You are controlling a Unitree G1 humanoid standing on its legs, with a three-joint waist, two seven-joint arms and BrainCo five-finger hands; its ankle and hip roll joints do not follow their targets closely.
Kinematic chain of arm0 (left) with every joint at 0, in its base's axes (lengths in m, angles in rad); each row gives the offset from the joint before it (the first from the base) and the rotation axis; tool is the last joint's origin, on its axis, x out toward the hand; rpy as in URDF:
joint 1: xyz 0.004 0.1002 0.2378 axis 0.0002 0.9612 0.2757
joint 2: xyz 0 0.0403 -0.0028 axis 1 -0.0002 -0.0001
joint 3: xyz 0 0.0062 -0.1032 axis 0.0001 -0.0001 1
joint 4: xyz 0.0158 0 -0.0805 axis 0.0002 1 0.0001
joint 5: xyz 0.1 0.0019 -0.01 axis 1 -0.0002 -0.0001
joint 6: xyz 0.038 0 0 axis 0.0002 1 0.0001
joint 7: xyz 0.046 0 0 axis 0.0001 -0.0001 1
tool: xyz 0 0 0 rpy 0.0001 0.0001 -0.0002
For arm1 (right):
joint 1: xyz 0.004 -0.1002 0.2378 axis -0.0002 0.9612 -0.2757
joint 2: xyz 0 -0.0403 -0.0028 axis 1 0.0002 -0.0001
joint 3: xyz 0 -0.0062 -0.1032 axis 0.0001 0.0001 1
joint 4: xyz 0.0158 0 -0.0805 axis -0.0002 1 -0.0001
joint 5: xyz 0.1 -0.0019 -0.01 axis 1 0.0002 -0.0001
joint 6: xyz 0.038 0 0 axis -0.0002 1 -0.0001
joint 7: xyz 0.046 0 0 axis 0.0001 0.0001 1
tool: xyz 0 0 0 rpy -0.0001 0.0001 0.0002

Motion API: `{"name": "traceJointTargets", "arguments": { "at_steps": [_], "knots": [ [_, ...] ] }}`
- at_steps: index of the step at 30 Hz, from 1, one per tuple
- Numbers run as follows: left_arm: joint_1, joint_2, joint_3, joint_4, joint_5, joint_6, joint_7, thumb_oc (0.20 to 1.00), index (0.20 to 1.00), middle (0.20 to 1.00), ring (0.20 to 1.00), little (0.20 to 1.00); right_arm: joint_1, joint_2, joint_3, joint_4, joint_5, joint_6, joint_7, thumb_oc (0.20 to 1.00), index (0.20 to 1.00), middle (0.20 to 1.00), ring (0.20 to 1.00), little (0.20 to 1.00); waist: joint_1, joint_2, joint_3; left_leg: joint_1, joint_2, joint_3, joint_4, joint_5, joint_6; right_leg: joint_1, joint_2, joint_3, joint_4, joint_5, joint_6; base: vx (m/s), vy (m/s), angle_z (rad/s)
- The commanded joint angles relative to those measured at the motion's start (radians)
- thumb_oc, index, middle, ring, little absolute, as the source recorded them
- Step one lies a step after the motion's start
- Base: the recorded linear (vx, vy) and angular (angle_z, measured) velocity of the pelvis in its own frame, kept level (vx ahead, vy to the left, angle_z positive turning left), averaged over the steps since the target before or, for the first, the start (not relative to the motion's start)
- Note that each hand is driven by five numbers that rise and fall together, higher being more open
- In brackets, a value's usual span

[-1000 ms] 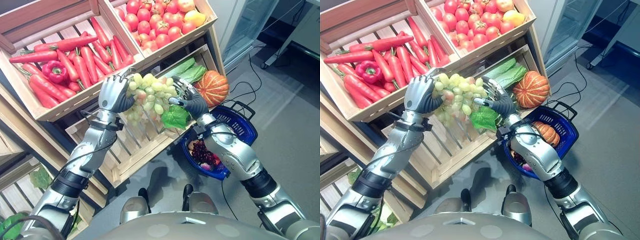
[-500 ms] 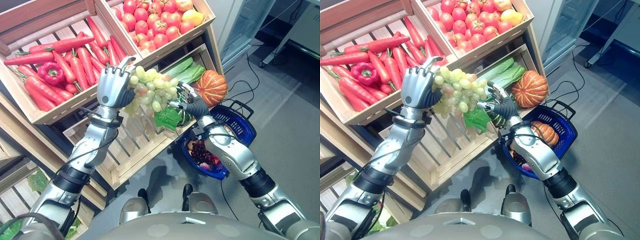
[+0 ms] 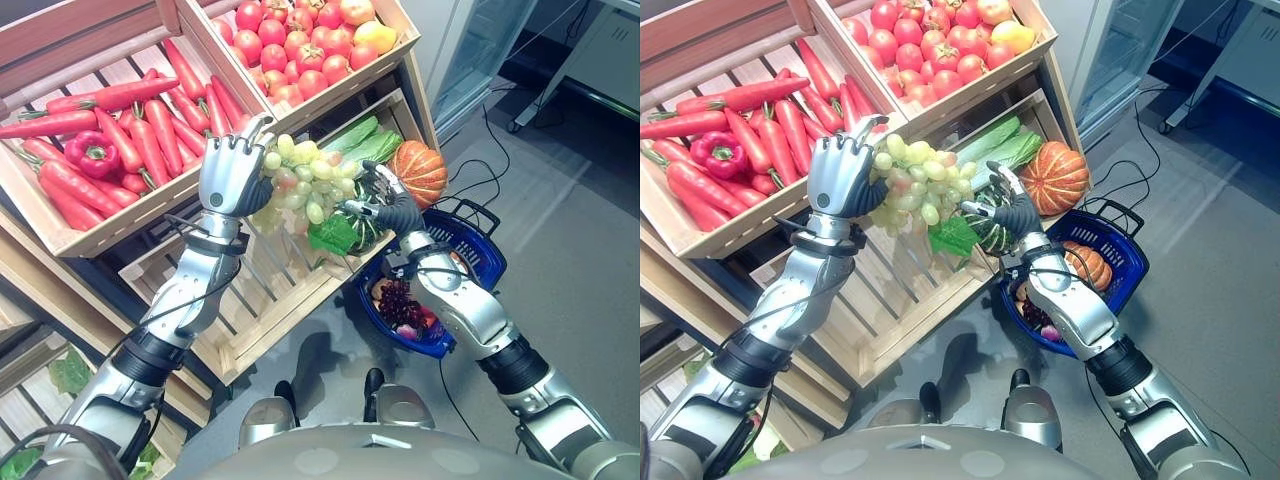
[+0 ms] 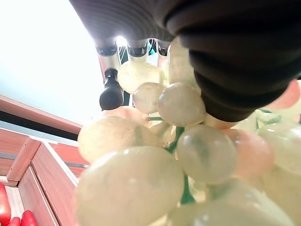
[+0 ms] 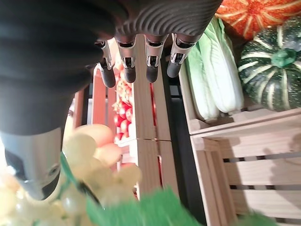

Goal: Pick up fruits and vegetables into the basket

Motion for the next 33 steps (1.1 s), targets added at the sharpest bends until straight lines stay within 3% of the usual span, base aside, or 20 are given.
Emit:
{"name": "traceJointTargets", "arguments": {
  "at_steps": [1, 10, 33],
  "knots": [
    [-0.066, 0.057, 0.01, -0.059, 0.033, 0.039, 0.068, 0.2, 0.2, 0.2, 0.2, 0.2, 0.001, 0.029, -0.068, -0.099, 0.005, -0.088, -0.027, 1.0, 1.0, 1.0, 1.0, 1.0, -0.012, -0.028, -0.022, 0.004, -0.005, 0.018, 0.054, -0.074, 0.036, 0.063, -0.081, 0.006, -0.035, 0.018, 0.112, 0.0, 0.0, 0.0],
    [-0.016, 0.058, 0.051, -0.059, 0.026, 0.031, 0.107, 0.2, 0.2, 0.2, 0.2, 0.2, 0.03, 0.029, -0.114, -0.115, 0.025, -0.109, -0.048, 1.0, 1.0, 1.0, 1.0, 1.0, -0.01, -0.023, -0.024, 0.004, -0.008, 0.016, 0.055, -0.077, 0.037, 0.065, -0.081, 0.005, -0.036, 0.016, 0.109, 0.0, 0.0, 0.0],
    [-0.148, 0.049, -0.079, -0.036, 0.124, -0.041, 0.124, 0.2, 0.2, 0.2, 0.2, 0.2, -0.061, 0.143, 0.086, 0.032, 0.419, 0.069, 0.138, 1.0, 1.0, 1.0, 1.0, 1.0, 0.025, -0.044, -0.048, 0.006, -0.008, -0.005, 0.045, -0.065, 0.032, 0.085, -0.081, -0.017, -0.046, 0.016, 0.104, 0.0, -0.003, 0.02]
  ]
}}
